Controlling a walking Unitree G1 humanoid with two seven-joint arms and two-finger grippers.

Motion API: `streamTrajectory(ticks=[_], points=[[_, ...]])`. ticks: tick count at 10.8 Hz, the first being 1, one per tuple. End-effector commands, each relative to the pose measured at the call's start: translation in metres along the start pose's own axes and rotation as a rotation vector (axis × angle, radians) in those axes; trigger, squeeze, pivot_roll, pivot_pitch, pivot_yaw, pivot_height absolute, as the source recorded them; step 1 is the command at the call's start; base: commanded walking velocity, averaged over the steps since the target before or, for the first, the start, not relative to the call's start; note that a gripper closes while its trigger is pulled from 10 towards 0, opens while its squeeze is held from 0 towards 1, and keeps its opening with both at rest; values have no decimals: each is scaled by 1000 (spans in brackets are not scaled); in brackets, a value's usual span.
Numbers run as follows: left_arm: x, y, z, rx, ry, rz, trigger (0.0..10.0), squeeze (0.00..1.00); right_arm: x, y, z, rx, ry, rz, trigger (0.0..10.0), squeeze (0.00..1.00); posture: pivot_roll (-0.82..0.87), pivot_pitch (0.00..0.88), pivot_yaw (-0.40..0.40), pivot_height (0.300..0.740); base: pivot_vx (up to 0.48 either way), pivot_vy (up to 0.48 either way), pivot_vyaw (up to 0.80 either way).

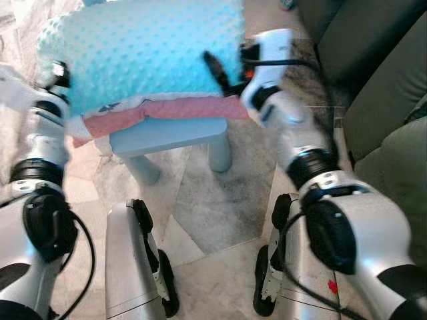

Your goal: Move the pillow to the sofa

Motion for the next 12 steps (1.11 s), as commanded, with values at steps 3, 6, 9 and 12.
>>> streamTrajectory(ticks=[3,6,9,12], points=[[-16,1,3,-15,-31,-68,10000,0,-11,-4,-12,-26,98,-45,10000,0,-73,509,48,454,0,0,0],[-35,4,7,-54,-58,-141,10000,0,-41,3,-10,-91,94,-180,10000,0,-73,515,47,454,0,0,0],[-55,9,17,-128,-49,-226,3529,0,-53,2,-26,-58,-178,-206,0,0,-66,515,49,454,0,0,0],[-64,13,7,-126,-41,-272,0,0,-52,2,-32,-11,-206,-194,0,0,-68,520,50,454,0,0,0]])
Point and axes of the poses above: a point about 5 cm out from each wrist's last joint towards the gripper, its own y axis pointing back from the gripper into the wrist, its own x axis along the axis of the wrist's last joint, z = x × y, the point moved 4 cm from there along -y, pointing out of the wrist towards the gripper, and after that the axes turned 1 degree about -y, right-handed, at the moved point
